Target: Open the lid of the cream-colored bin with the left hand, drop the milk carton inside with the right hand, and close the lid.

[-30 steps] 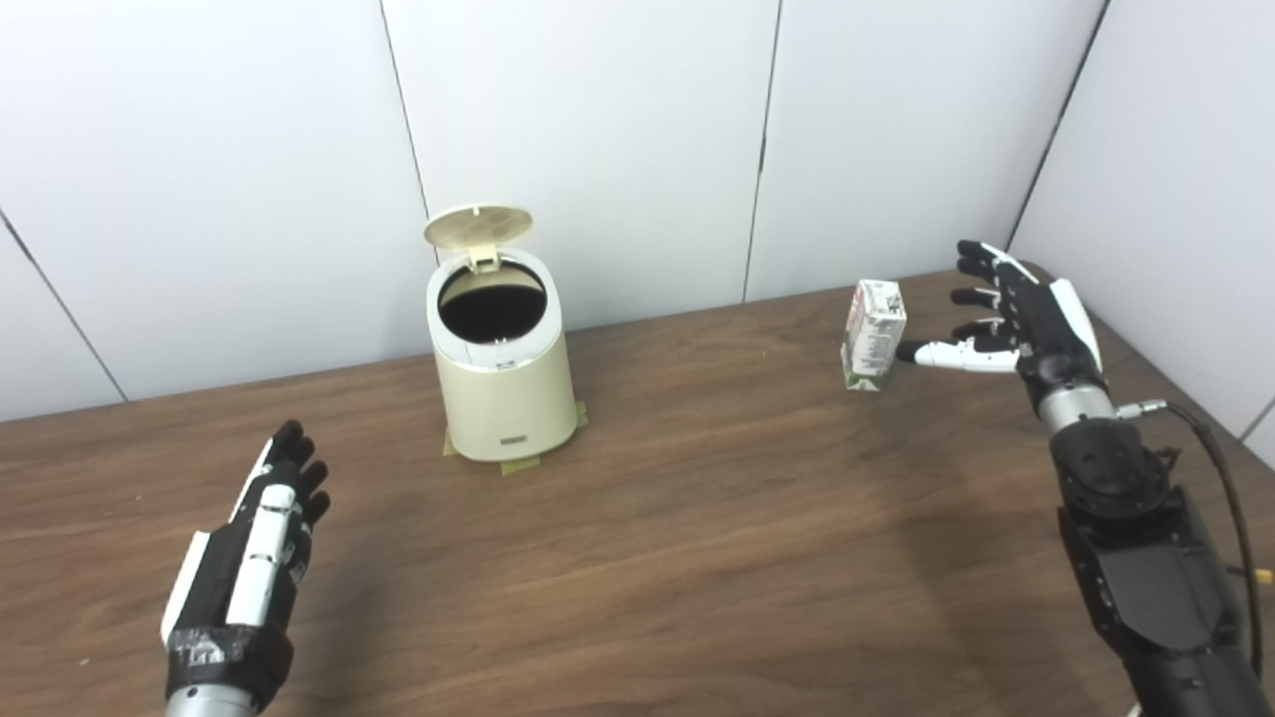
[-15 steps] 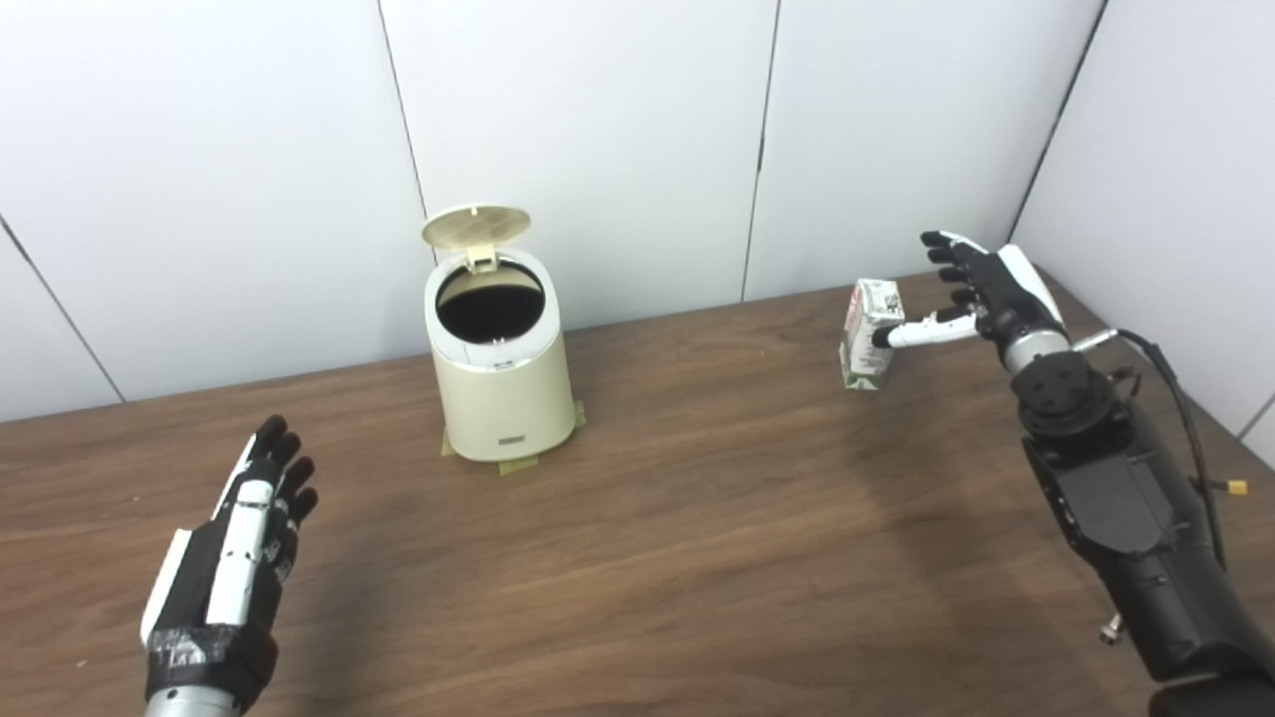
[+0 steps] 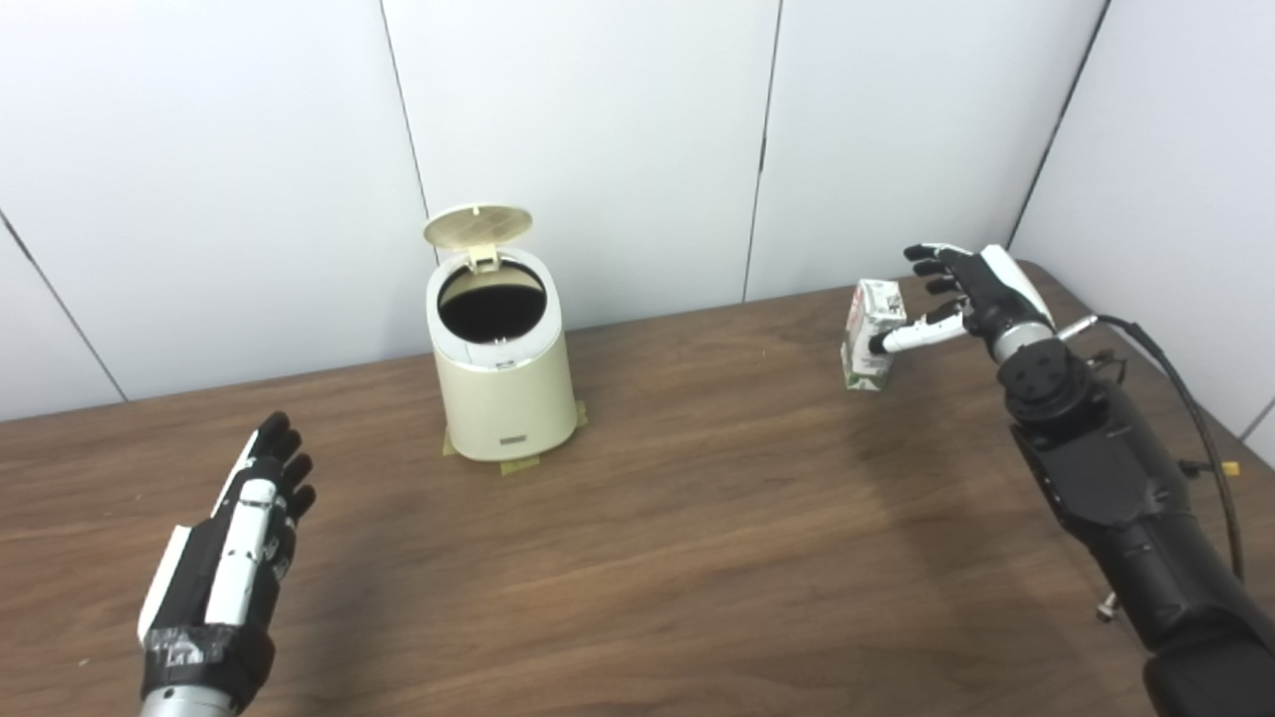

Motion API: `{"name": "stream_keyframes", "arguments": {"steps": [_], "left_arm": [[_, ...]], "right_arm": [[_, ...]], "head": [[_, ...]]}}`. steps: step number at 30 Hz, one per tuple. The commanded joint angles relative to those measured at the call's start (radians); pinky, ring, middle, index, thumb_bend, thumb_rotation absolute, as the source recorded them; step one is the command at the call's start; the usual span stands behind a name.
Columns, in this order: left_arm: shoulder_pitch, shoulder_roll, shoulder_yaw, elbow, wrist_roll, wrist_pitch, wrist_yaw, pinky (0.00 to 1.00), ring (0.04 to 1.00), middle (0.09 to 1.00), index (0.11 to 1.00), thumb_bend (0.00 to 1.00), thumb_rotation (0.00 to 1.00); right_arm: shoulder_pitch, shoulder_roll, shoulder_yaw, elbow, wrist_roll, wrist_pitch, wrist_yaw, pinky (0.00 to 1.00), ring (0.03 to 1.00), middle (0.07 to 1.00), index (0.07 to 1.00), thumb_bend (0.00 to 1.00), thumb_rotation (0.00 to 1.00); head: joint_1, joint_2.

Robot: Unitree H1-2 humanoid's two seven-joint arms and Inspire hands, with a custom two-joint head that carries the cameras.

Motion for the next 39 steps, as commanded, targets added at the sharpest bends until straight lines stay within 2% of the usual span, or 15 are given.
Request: {"name": "stream_keyframes", "arguments": {"steps": [1, 2, 6, 10, 14, 17, 20, 26, 34, 39], "left_arm": [[-0.034, 0.004, 0.0, -0.037, -0.003, -0.002, 0.013, 0.99, 0.988, 0.999, 0.985, 0.34, 0.8], [-0.034, 0.004, 0.0, -0.038, -0.003, 0.0, 0.015, 0.99, 0.986, 0.998, 0.981, 0.34, 0.8], [-0.033, 0.007, 0.001, -0.038, -0.007, -0.002, 0.016, 1.0, 0.987, 1.0, 0.983, 0.34, 0.79], [-0.031, 0.01, -0.001, -0.04, -0.002, -0.002, 0.017, 1.0, 0.985, 0.995, 0.984, 0.35, 0.78], [-0.028, 0.007, 0.002, -0.037, -0.006, -0.012, 0.016, 1.0, 0.986, 0.994, 0.985, 0.35, 0.75], [-0.028, 0.005, 0.002, -0.035, -0.004, -0.013, 0.018, 1.0, 0.983, 0.991, 0.98, 0.36, 0.74], [-0.028, 0.004, 0.003, -0.034, -0.004, -0.007, 0.022, 1.0, 0.982, 0.988, 0.978, 0.37, 0.73], [-0.023, 0.012, -0.003, -0.03, -0.002, -0.014, 0.015, 1.0, 0.978, 0.989, 0.982, 0.37, 0.74], [-0.022, 0.01, -0.003, -0.025, -0.004, -0.019, 0.014, 0.98, 0.972, 0.982, 0.98, 0.35, 0.71], [-0.022, 0.012, -0.004, -0.019, -0.008, -0.026, 0.007, 0.99, 0.976, 0.989, 0.992, 0.38, 0.69]], "right_arm": [[-0.059, -0.019, -0.007, 0.019, -0.005, -0.073, -0.025, 0.64, 0.773, 0.811, 0.786, 0.93, 0.01], [-0.059, -0.019, -0.01, 0.037, 0.005, -0.082, -0.018, 0.62, 0.757, 0.798, 0.768, 0.93, 0.01], [-0.06, -0.026, -0.005, 0.076, 0.008, -0.091, -0.004, 0.64, 0.731, 0.763, 0.736, 0.93, 0.08], [-0.052, -0.031, 0.005, 0.089, 0.0, -0.109, 0.0, 0.63, 0.738, 0.764, 0.719, 0.93, 0.1], [-0.041, -0.036, 0.013, 0.079, -0.007, -0.116, 0.004, 0.56, 0.727, 0.768, 0.715, 0.93, 0.1], [-0.039, -0.039, 0.021, 0.08, -0.011, -0.125, 0.006, 0.61, 0.717, 0.752, 0.709, 0.92, 0.1], [-0.039, -0.037, 0.022, 0.073, -0.008, -0.114, 0.007, 0.58, 0.692, 0.738, 0.708, 0.89, 0.1], [-0.043, -0.037, 0.038, 0.08, -0.022, -0.152, -0.003, 0.64, 0.705, 0.735, 0.717, 0.87, 0.1], [-0.059, -0.026, 0.038, 0.085, -0.035, -0.161, -0.011, 0.64, 0.688, 0.72, 0.72, 0.89, 0.12], [-0.065, -0.023, 0.033, 0.089, -0.03, -0.167, -0.015, 0.62, 0.684, 0.723, 0.721, 0.88, 0.11]], "head": [[0.001, 0.002], [0.002, 0.003], [0.002, 0.007], [0.004, 0.01], [0.005, 0.011], [0.007, 0.013], [0.007, 0.013], [0.009, 0.018], [0.012, 0.023], [0.013, 0.024]]}}
